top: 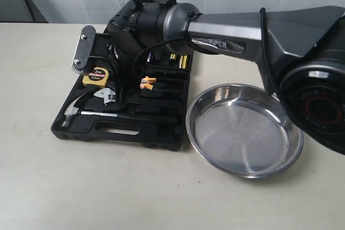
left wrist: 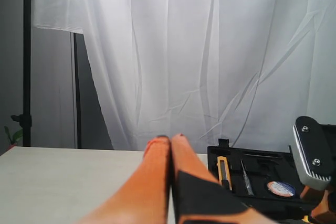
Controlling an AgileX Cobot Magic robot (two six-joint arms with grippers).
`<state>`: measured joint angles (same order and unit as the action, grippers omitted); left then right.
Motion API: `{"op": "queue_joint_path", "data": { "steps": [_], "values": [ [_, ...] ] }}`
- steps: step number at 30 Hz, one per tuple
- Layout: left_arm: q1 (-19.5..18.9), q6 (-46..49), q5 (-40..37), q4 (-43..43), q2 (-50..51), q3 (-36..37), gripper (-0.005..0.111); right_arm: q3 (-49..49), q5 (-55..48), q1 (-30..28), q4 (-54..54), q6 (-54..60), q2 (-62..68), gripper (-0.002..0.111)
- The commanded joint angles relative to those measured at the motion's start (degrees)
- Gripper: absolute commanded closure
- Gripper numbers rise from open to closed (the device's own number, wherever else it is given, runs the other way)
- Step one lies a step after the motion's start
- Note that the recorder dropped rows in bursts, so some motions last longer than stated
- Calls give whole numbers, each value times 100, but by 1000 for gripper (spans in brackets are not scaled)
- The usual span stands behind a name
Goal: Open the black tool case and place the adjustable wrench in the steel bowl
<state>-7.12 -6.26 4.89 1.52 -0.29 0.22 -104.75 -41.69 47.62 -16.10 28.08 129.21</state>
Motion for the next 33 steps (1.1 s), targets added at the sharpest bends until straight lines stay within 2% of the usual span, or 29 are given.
{"op": "queue_joint_path", "data": {
  "steps": [1,27,29,32,33],
  "values": [
    [44,-10,31,14,29,-22,106,-35,-284,-21,294,312,160,73],
    [44,-13,31,14,29,-22,106,-35,8,-21,493,536,831,74],
    [44,-13,31,14,29,-22,106,-35,20,-21,432,536,907,82],
    [44,-13,31,14,29,-22,106,-35,69,-21,355,536,930,109],
    [44,-13,31,14,29,-22,106,-35,101,-21,355,536,930,108]
  ]
}}
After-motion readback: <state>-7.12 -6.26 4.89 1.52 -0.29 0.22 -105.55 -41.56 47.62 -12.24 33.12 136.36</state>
